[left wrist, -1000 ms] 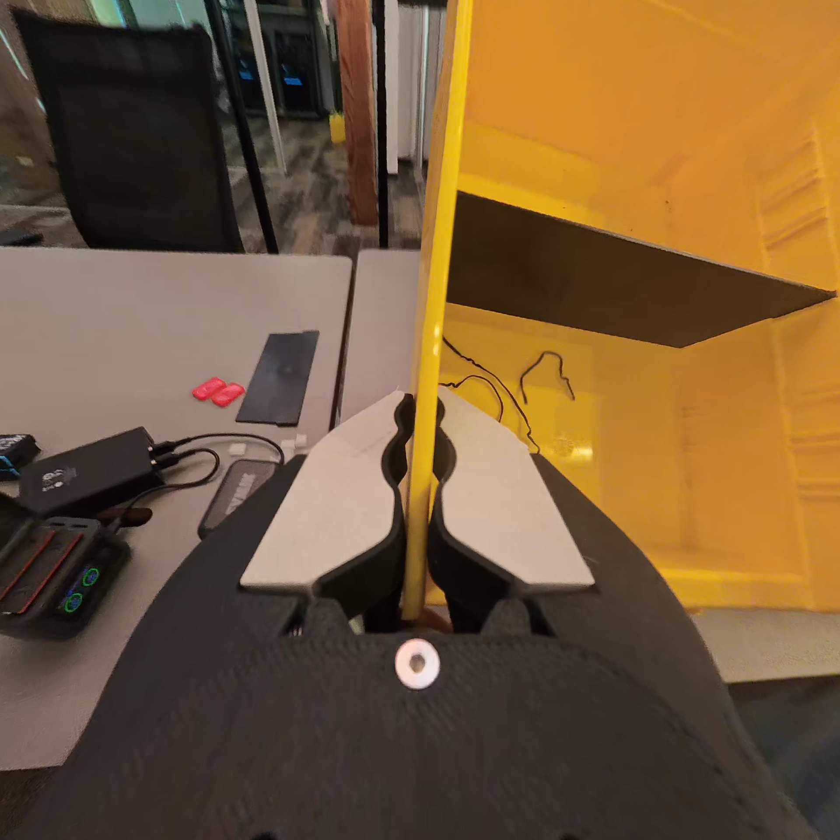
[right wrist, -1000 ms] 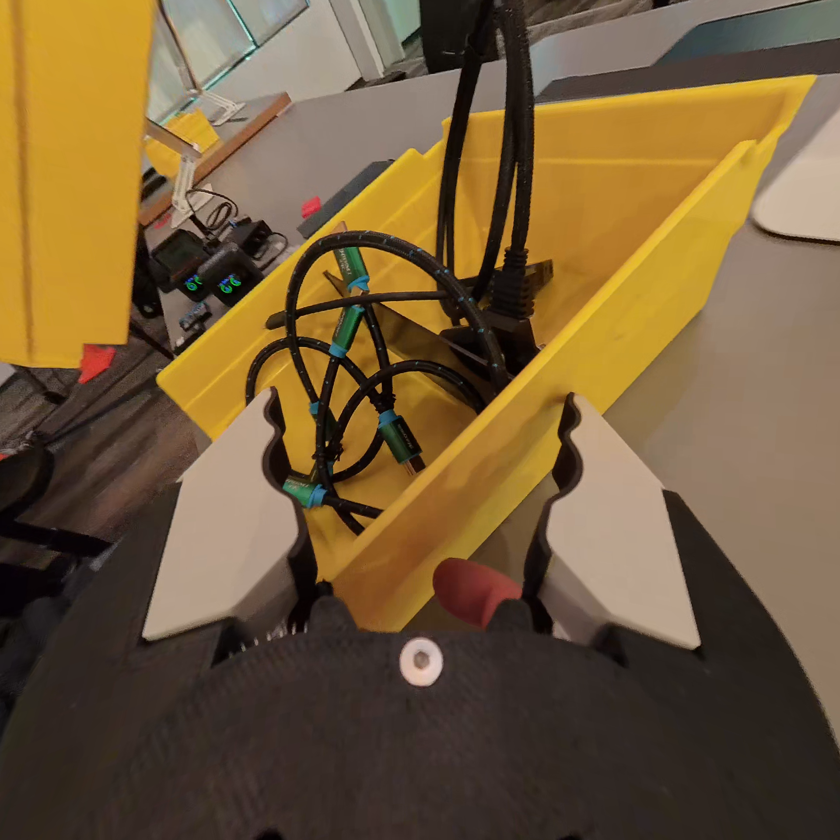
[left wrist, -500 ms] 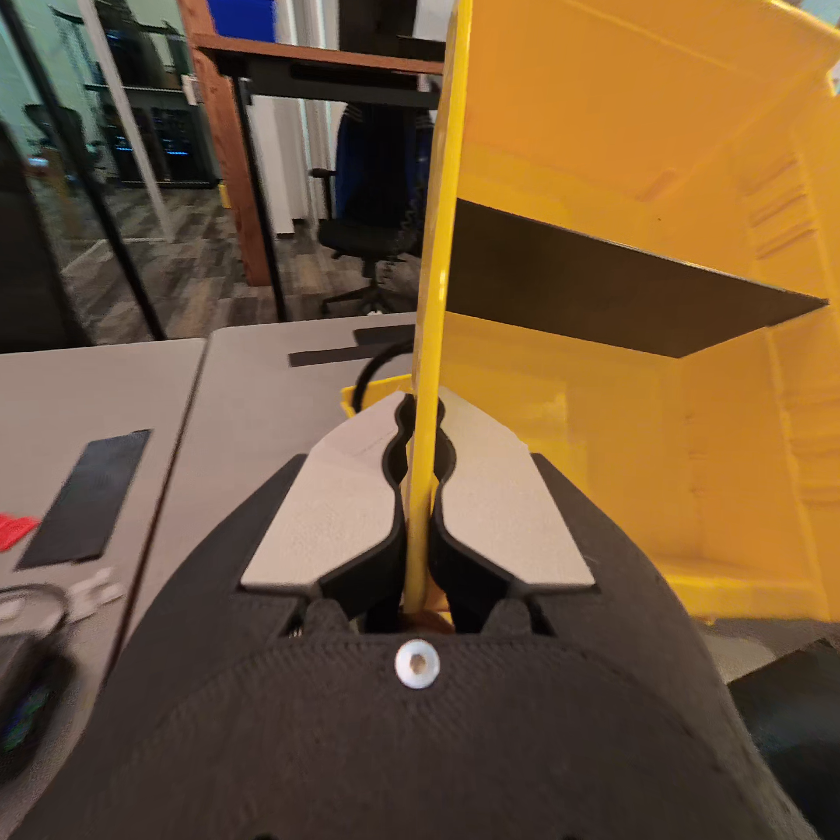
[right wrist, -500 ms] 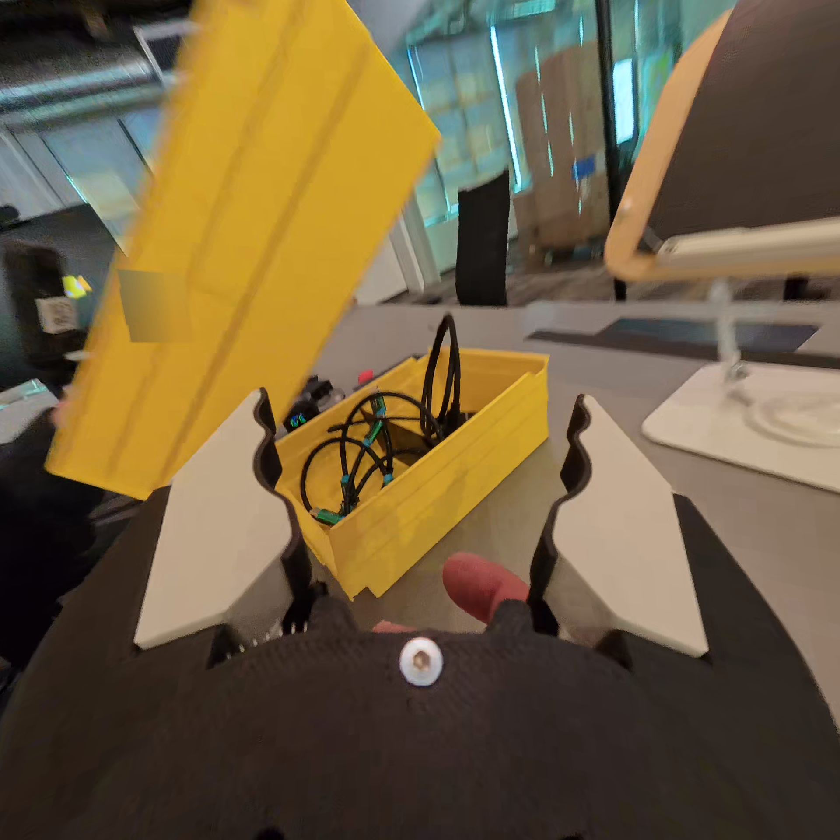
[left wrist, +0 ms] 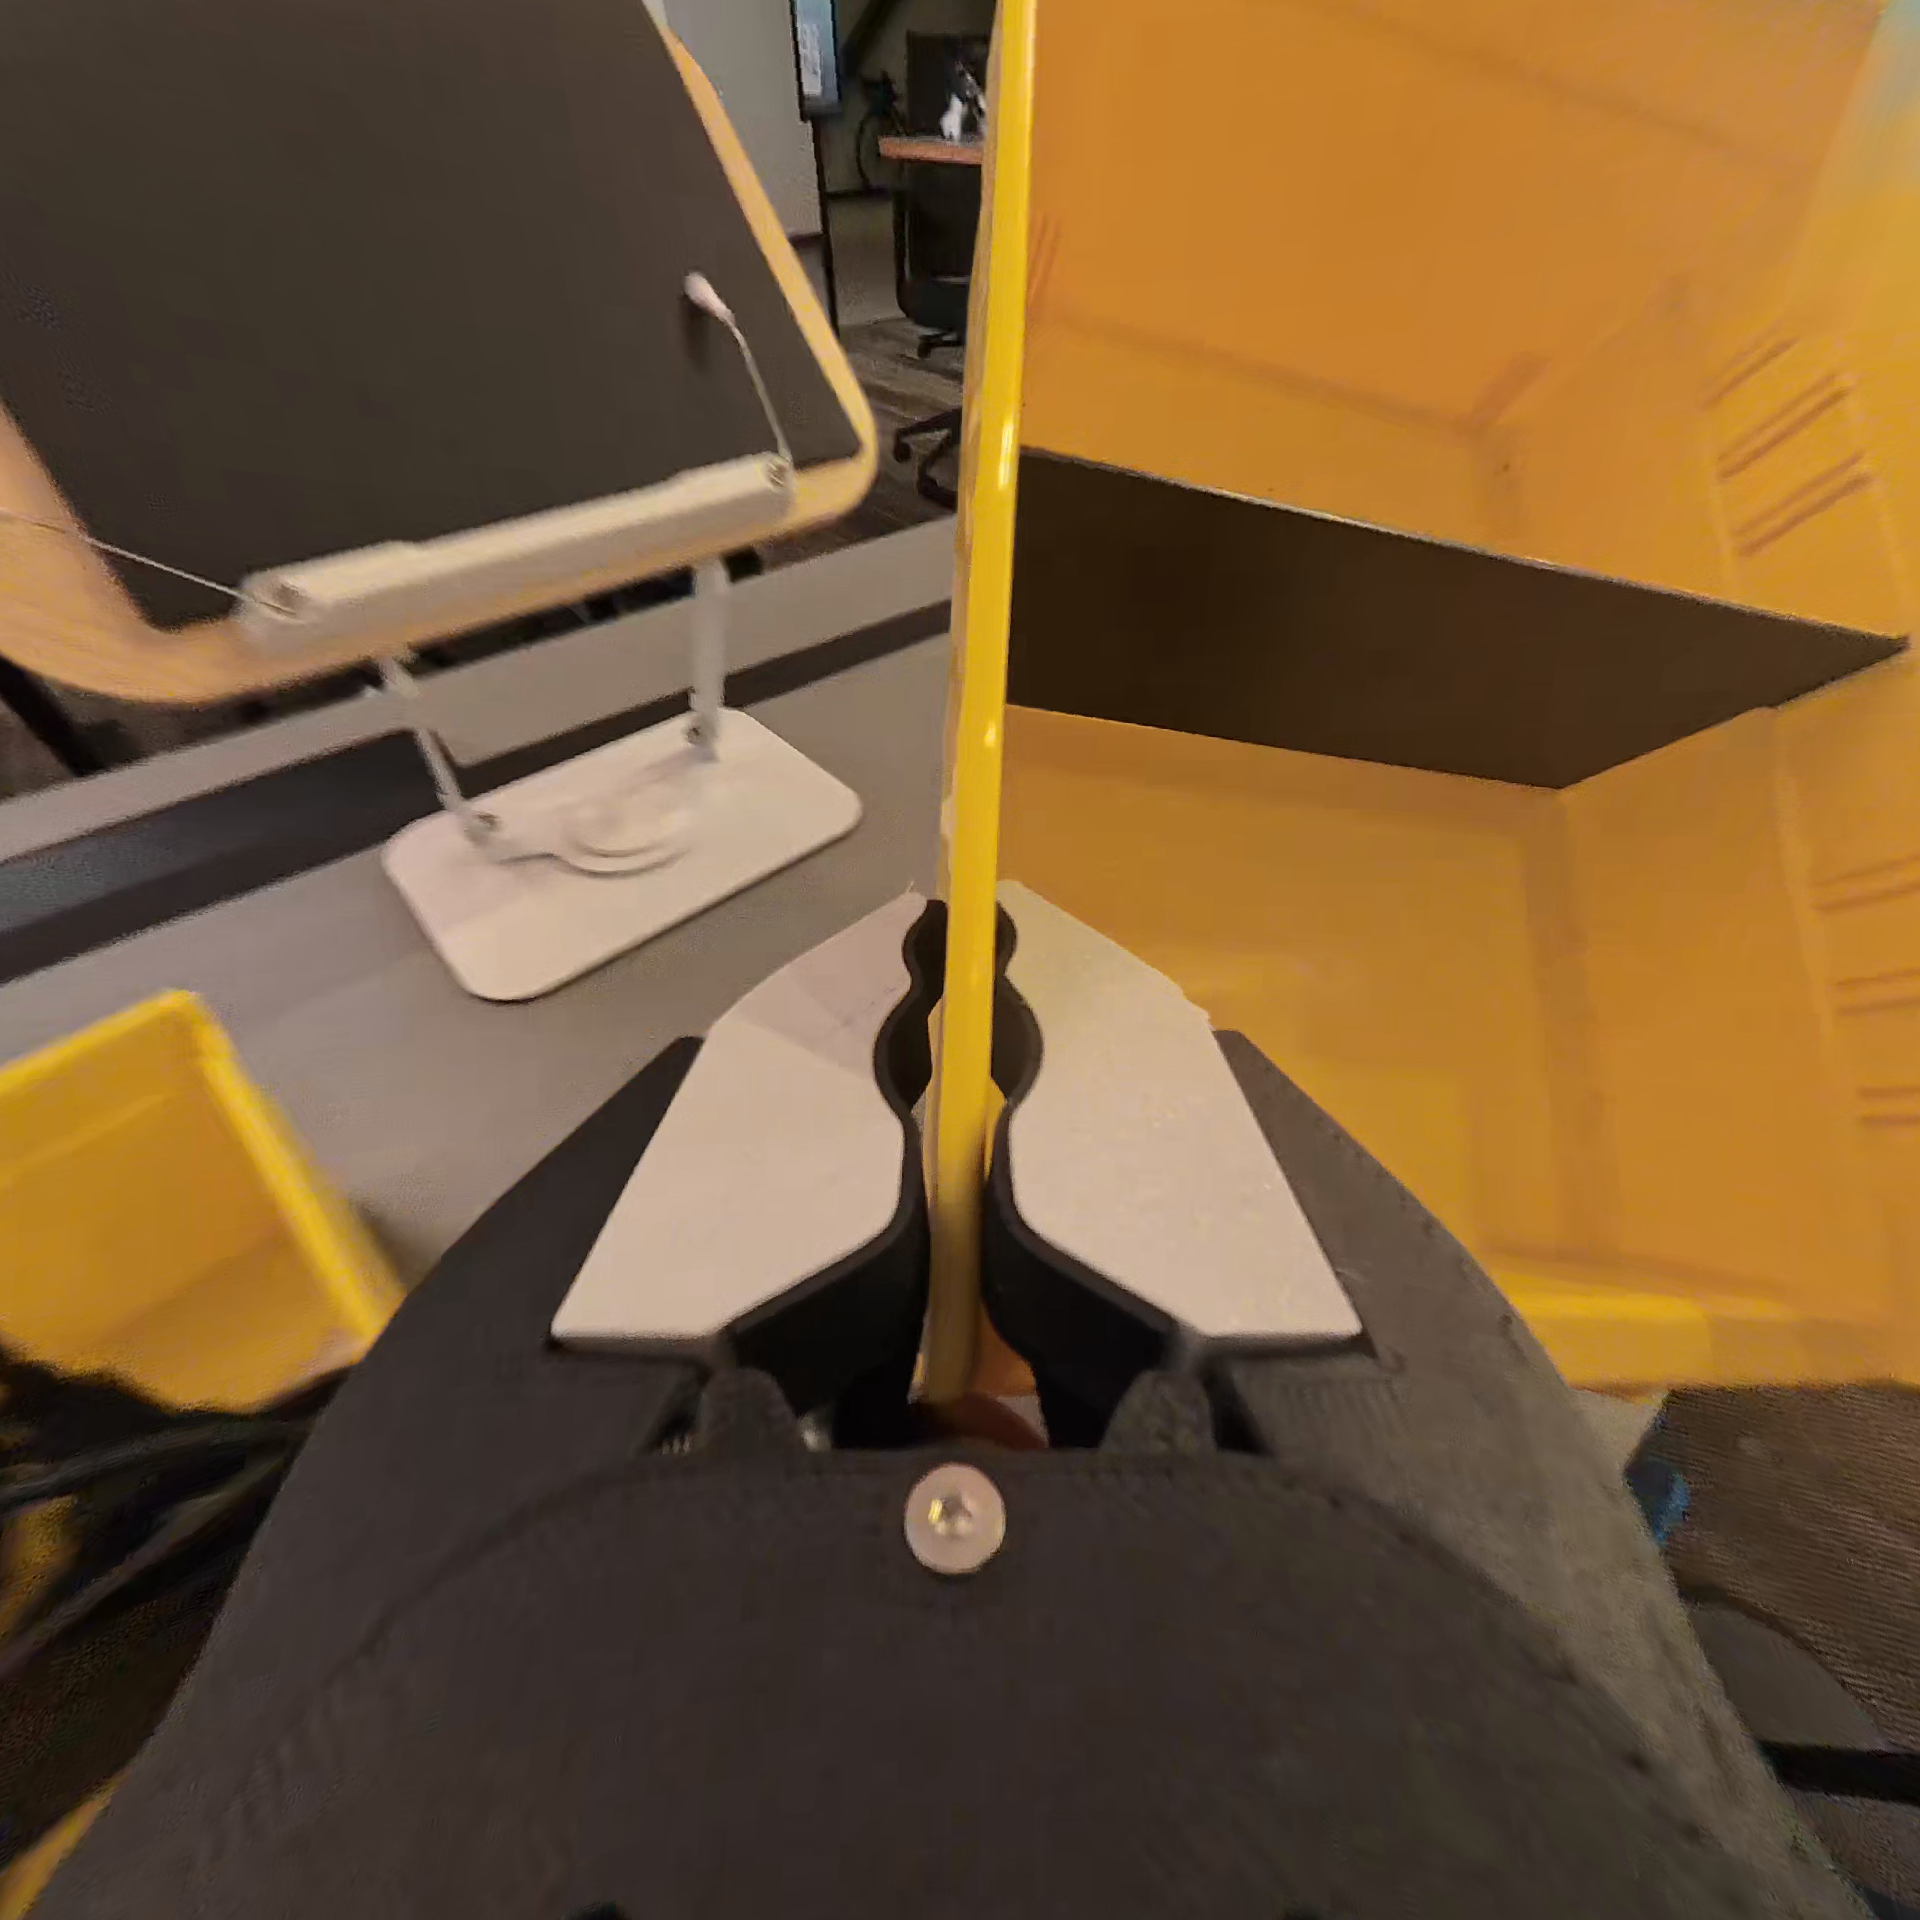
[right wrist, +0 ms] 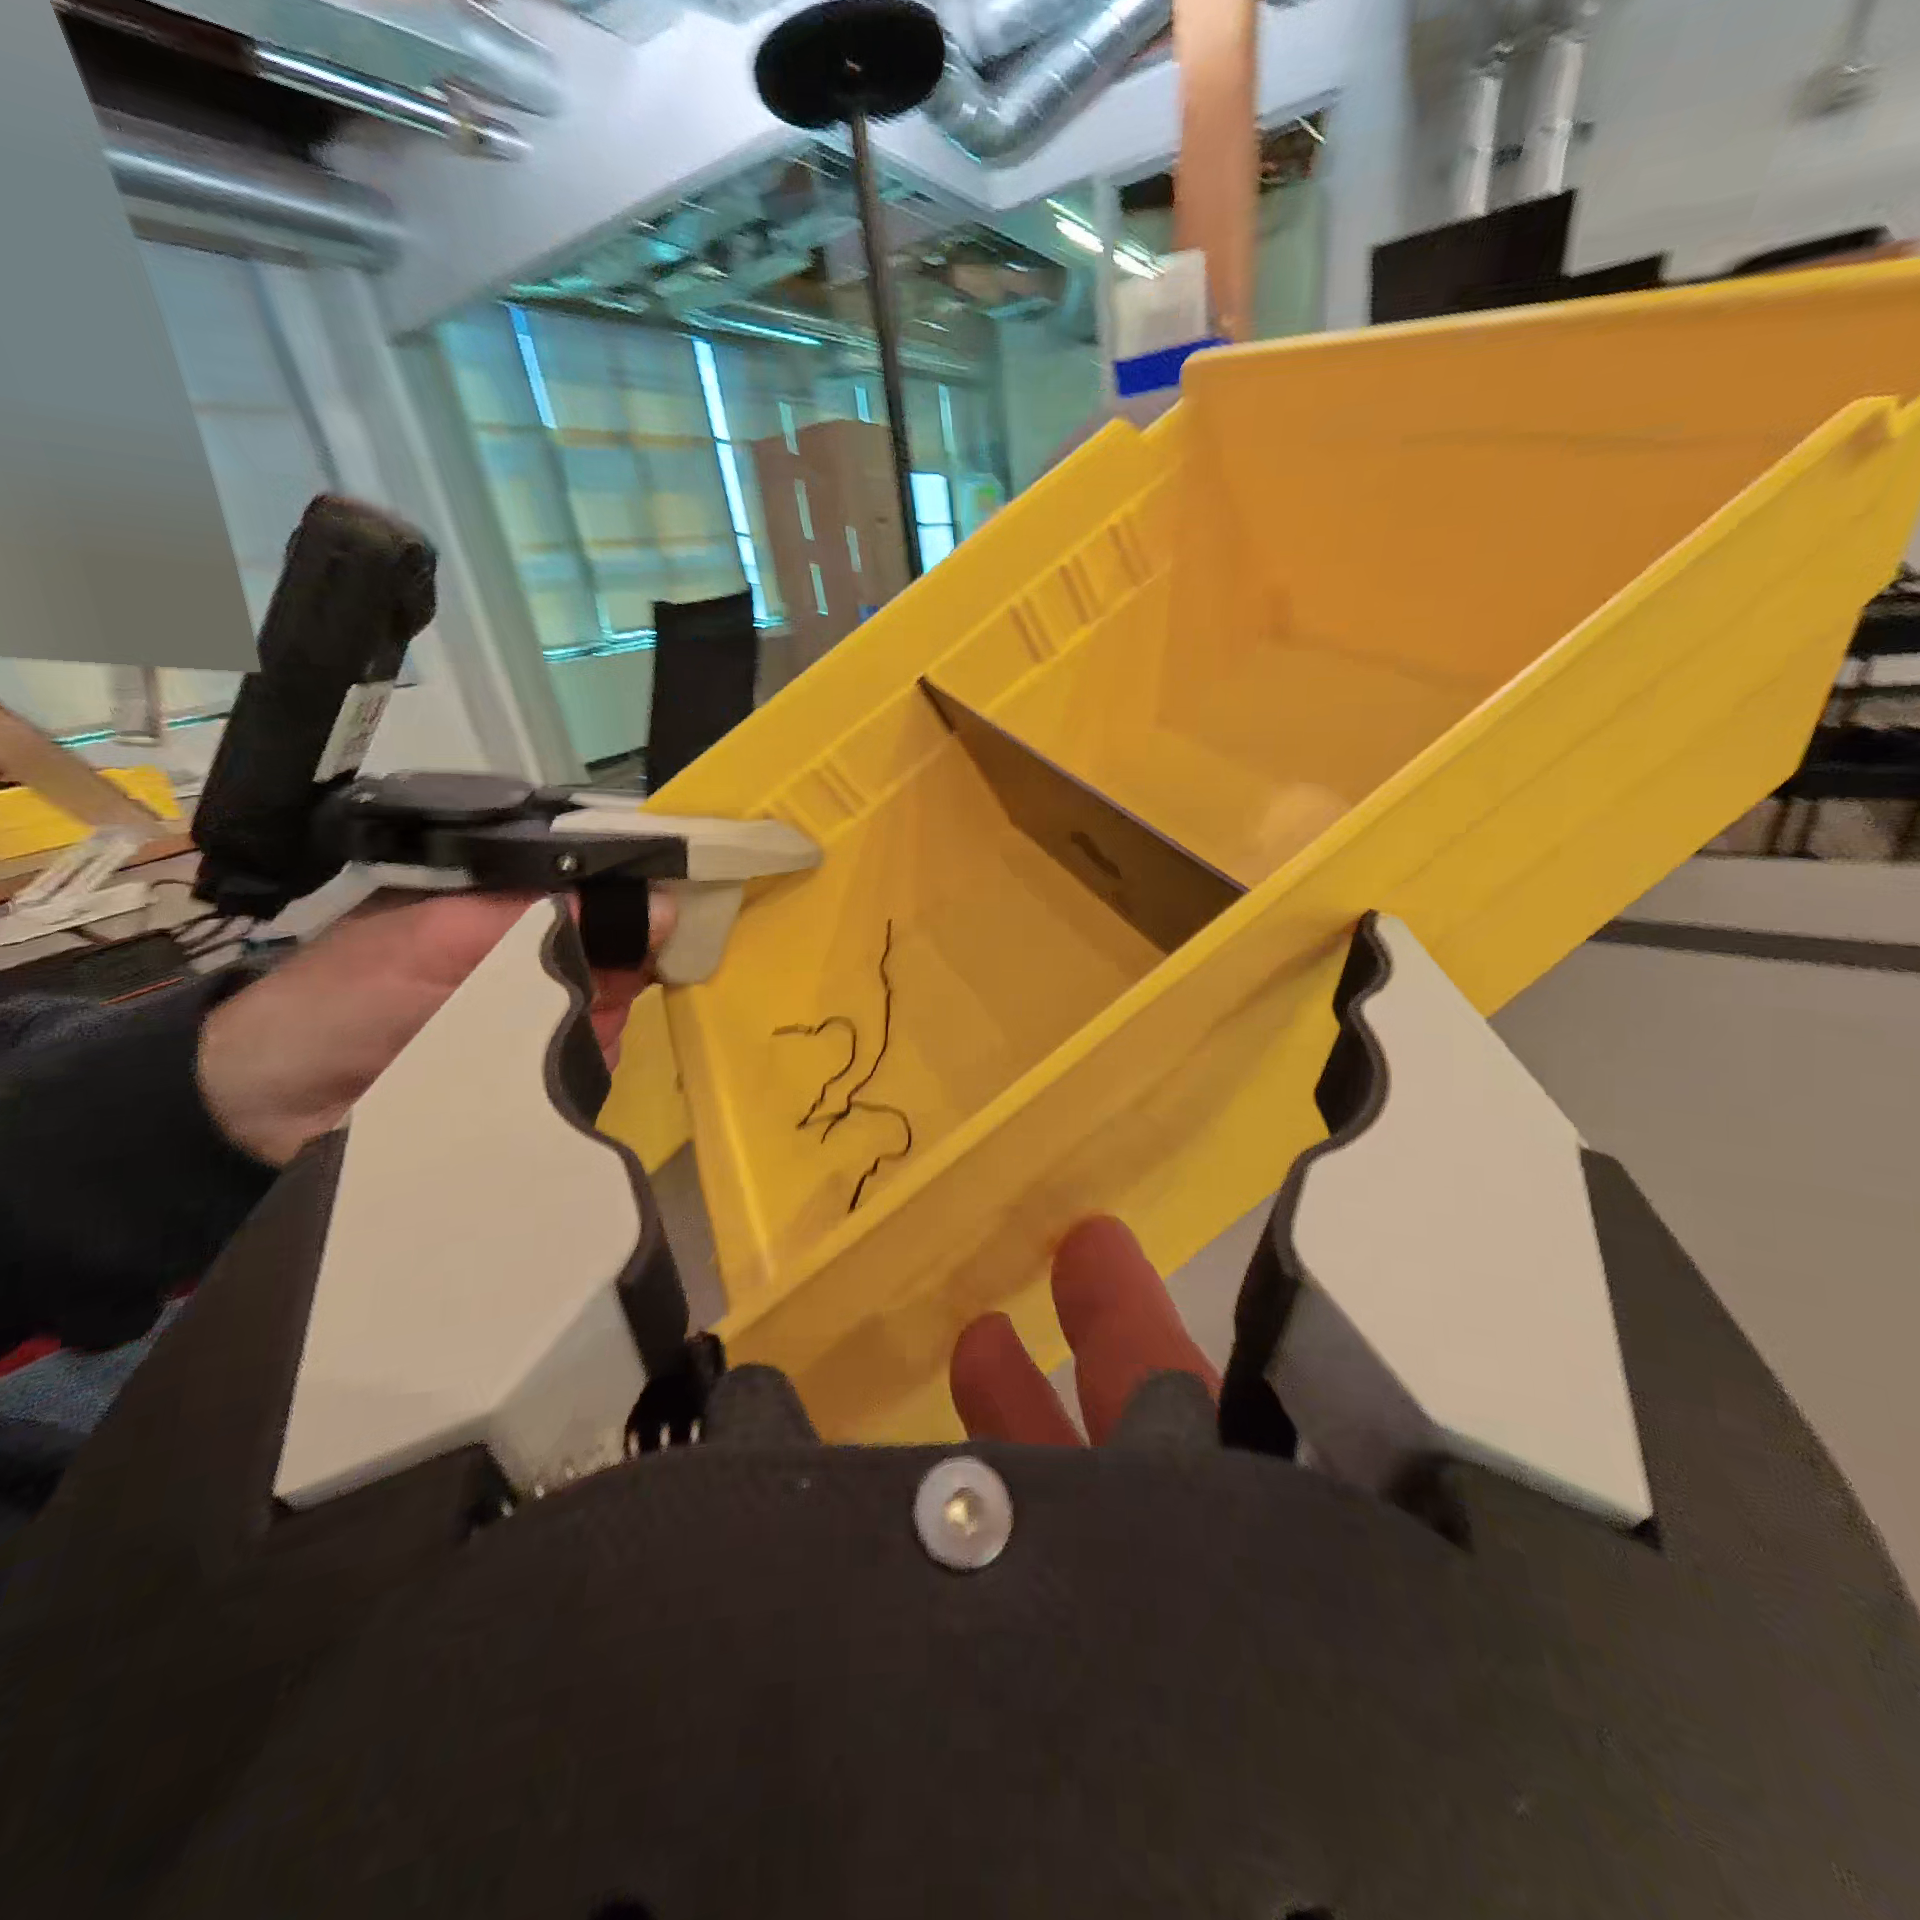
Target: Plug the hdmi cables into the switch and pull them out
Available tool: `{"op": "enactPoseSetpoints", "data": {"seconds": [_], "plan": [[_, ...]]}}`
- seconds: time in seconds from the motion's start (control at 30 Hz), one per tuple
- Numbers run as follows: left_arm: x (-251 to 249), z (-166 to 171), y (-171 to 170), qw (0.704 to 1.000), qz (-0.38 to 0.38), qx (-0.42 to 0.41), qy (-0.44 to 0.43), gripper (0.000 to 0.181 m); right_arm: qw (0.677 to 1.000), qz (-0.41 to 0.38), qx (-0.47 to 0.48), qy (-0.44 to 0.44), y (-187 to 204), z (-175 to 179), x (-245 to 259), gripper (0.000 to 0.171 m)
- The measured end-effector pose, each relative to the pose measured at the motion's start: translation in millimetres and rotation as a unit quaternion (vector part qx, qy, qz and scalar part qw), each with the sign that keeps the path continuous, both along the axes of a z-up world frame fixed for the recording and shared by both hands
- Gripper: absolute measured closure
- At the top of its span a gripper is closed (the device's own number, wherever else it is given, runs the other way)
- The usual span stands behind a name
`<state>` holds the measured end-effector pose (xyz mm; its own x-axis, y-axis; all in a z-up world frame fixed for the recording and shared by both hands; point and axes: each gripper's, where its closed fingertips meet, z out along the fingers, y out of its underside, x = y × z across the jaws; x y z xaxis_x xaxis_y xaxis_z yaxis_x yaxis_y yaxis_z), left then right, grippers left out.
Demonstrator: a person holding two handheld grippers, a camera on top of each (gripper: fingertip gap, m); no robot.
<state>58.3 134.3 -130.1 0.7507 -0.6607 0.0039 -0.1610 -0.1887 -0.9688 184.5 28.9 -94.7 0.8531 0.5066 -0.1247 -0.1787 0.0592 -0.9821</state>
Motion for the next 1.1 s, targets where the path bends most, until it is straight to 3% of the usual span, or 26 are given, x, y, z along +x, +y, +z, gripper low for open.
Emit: {"op": "enactPoseSetpoints", "data": {"seconds": [0.17, 0.27, 0.47, 0.57, 0.67, 0.8, 0.9, 1.0, 1.1], "plan": [[52.6, -51.6, -11.0, 0.997, -0.014, -0.070, -0.011, 0.175, 0.997, -0.040, -0.064, -0.003, 8.2, -32.8, 54.9, 0.047], [76.6, -77.9, -20.4, 0.992, -0.033, -0.118, -0.009, 0.168, 0.990, -0.065, -0.112, -0.060, 16.9, -57.9, 75.8, 0.045], [98.5, -118.6, -43.7, 0.981, -0.063, -0.181, 0.009, 0.154, 0.977, -0.069, -0.183, -0.083, 27.2, -97.0, 104.2, 0.060], [111.1, -127.5, -58.5, 0.975, -0.099, -0.200, 0.015, 0.139, 0.965, -0.095, -0.214, -0.118, 33.2, -121.3, 121.0, 0.067], [127.7, -132.2, -81.4, 0.954, -0.169, -0.248, -0.004, 0.113, 0.951, -0.120, -0.242, -0.151, 37.8, -142.7, 140.3, 0.078], [132.9, -122.7, -104.1, 0.927, -0.244, -0.284, -0.020, 0.099, 0.933, -0.153, -0.255, -0.203, 41.4, -149.6, 163.1, 0.109], [117.1, -98.6, -111.6, 0.927, -0.262, -0.267, -0.037, 0.097, 0.920, -0.174, -0.253, -0.242, 44.9, -150.7, 174.7, 0.121], [76.7, -60.0, -107.2, 0.953, -0.236, -0.188, -0.037, 0.101, 0.908, -0.189, -0.249, -0.279, 48.7, -150.3, 187.0, 0.128], [3.3, -33.5, -83.9, 0.985, -0.144, -0.074, 0.054, 0.103, 0.909, -0.186, -0.247, -0.279, 53.1, -149.1, 196.1, 0.133]]}}
